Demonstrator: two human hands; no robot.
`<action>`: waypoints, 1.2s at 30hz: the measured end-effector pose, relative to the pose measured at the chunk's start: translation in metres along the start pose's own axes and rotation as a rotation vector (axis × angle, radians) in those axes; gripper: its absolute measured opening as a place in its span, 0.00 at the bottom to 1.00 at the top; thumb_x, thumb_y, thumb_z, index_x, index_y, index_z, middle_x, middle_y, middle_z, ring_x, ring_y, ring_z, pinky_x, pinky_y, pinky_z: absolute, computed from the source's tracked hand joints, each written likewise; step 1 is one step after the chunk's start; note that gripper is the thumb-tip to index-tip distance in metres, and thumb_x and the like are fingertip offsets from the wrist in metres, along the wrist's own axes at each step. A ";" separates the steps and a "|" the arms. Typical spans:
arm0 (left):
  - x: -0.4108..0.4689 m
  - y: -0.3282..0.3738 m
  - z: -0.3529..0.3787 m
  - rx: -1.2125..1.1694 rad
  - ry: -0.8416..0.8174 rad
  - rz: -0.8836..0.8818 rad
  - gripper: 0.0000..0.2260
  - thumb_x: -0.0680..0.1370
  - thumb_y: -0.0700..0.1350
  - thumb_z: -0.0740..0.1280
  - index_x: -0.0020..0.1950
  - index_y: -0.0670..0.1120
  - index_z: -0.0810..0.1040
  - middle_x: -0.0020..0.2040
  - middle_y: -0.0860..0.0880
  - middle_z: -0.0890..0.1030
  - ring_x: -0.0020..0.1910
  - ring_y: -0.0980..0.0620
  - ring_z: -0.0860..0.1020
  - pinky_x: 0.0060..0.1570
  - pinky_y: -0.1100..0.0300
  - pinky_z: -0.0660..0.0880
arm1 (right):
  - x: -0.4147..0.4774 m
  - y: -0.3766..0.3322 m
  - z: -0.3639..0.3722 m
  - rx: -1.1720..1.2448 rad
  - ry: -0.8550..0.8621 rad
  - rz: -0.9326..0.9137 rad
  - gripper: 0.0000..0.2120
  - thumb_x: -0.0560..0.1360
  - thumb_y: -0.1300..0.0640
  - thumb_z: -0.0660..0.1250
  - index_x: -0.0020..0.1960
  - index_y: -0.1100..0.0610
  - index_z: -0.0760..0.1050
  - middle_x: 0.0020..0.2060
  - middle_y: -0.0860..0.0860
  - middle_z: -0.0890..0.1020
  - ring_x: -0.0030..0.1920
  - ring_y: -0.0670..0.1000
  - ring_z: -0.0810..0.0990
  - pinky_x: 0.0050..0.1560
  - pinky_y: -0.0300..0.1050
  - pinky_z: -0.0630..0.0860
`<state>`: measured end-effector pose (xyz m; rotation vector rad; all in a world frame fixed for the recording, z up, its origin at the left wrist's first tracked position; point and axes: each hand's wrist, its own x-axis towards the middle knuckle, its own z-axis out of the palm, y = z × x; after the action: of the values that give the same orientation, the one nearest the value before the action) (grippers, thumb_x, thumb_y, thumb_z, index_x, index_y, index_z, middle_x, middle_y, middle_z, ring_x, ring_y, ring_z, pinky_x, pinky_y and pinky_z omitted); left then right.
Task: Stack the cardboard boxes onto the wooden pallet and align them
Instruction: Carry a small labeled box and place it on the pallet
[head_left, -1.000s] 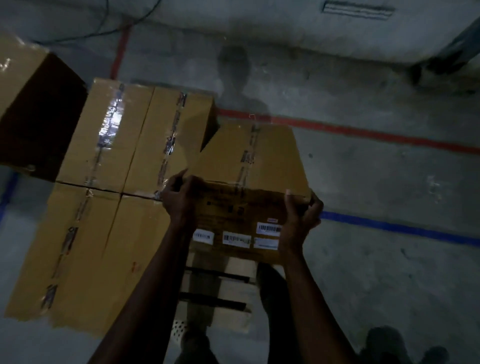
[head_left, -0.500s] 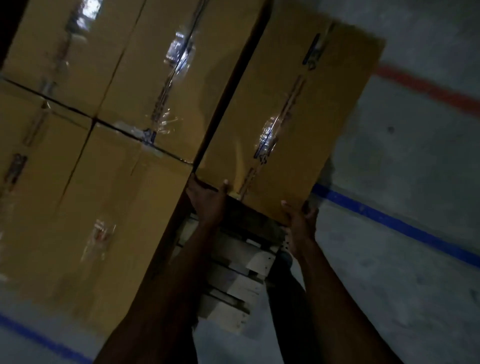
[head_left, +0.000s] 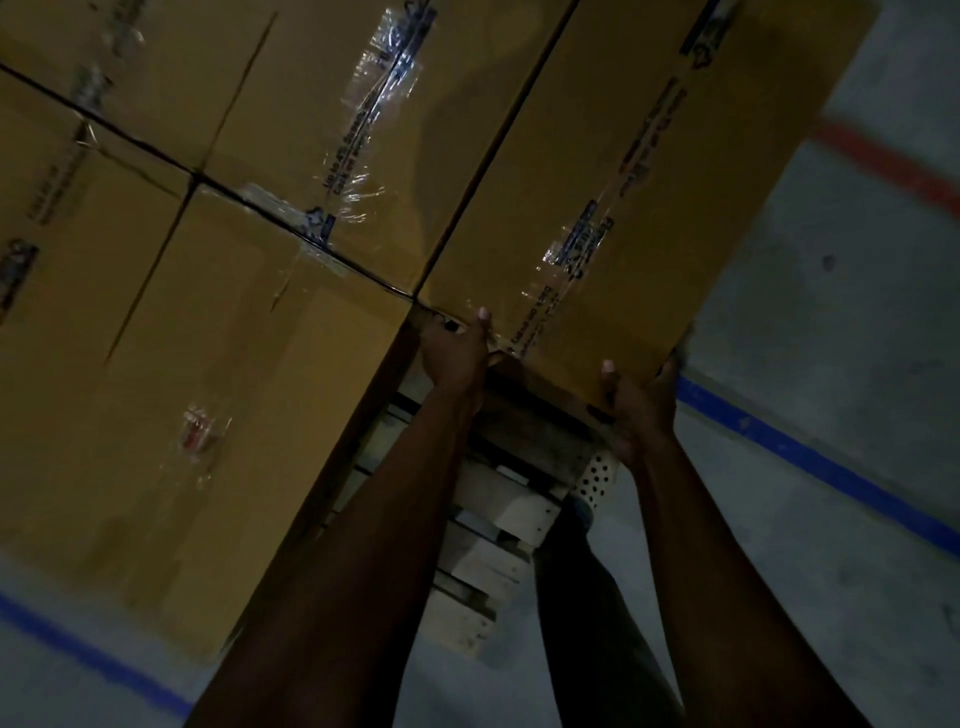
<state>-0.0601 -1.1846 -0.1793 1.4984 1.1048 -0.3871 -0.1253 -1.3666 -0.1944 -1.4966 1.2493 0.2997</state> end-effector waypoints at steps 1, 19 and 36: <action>0.003 -0.001 0.001 0.029 0.003 0.005 0.18 0.77 0.48 0.75 0.61 0.40 0.79 0.55 0.44 0.83 0.51 0.42 0.85 0.44 0.46 0.85 | 0.004 0.000 0.000 0.016 0.000 0.006 0.40 0.77 0.59 0.73 0.81 0.49 0.54 0.75 0.54 0.69 0.70 0.60 0.72 0.67 0.66 0.73; -0.063 0.031 -0.059 0.456 -0.184 0.113 0.31 0.78 0.60 0.69 0.76 0.44 0.70 0.68 0.44 0.78 0.63 0.46 0.79 0.60 0.56 0.75 | -0.089 -0.031 0.008 -0.494 0.099 -0.165 0.47 0.75 0.44 0.73 0.83 0.52 0.47 0.80 0.54 0.54 0.79 0.60 0.54 0.71 0.66 0.61; -0.230 0.092 -0.476 0.694 -0.328 0.605 0.33 0.77 0.71 0.61 0.71 0.48 0.76 0.65 0.45 0.80 0.66 0.45 0.75 0.66 0.46 0.72 | -0.538 -0.020 0.093 -0.679 -0.088 -0.426 0.38 0.76 0.38 0.69 0.80 0.50 0.60 0.81 0.47 0.53 0.80 0.57 0.49 0.77 0.60 0.56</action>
<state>-0.2617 -0.8392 0.1786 2.1819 0.2108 -0.5914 -0.2898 -1.0080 0.1835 -2.2521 0.7495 0.5283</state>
